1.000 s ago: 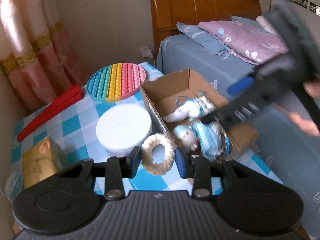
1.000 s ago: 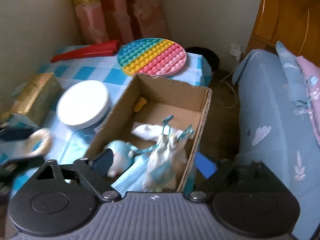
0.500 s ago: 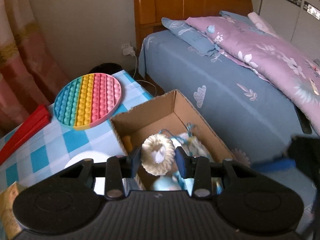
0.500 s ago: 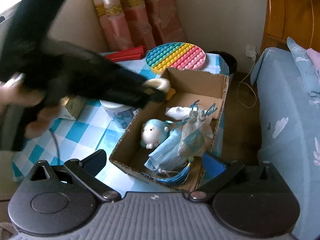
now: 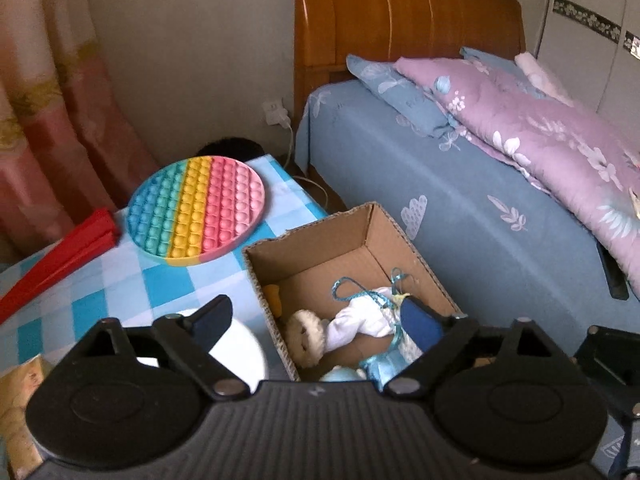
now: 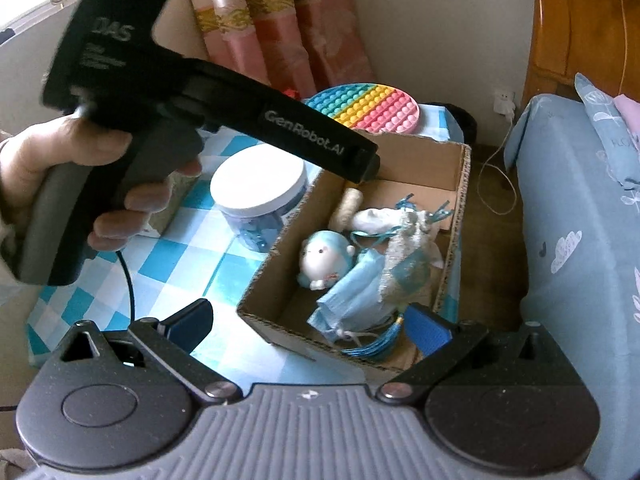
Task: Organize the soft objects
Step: 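Withdraw both tools from the box back over the table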
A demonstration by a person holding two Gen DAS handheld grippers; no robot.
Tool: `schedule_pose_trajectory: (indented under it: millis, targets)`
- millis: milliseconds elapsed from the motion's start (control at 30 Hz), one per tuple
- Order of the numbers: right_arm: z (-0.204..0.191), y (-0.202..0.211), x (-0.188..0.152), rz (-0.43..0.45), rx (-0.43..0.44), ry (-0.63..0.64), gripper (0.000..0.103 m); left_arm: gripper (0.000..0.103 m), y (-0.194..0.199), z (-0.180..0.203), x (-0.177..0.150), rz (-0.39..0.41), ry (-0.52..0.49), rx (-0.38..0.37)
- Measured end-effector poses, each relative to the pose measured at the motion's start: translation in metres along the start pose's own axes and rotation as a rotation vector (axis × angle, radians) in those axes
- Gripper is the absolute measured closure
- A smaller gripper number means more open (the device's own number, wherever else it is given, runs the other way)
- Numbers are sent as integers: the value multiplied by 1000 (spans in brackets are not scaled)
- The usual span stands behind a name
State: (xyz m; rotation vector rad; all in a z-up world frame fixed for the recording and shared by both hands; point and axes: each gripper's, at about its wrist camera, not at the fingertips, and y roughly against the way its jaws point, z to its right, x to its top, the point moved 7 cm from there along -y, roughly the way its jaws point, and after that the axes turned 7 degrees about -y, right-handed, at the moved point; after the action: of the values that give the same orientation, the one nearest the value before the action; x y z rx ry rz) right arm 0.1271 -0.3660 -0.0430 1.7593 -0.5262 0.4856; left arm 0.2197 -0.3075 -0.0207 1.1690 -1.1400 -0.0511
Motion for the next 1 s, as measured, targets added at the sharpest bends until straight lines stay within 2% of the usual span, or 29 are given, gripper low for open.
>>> schedule_pose_trajectory:
  millis: [367,500,667,767,900,1000]
  targets:
    - [-49,15,-20,103,-78,56,0,3,83,-28,-50,93,85,155]
    - [-65,17,-36,143,-106,51,0,3,104,-41,-88,74,116,206]
    - [-85,12,-54,132,-97,38,0,3,122,-60,-139,52,184,305]
    - [-95,7,-58,120,-94,21,0,3,132,-73,-165,49,222,380]
    - [-106,-3,-58,111,-146,47,0,3,143,-94,-199,39,268,491]
    - [-117,-7,-58,100,-122,52,0,3,144,-113,-222,14,312,552]
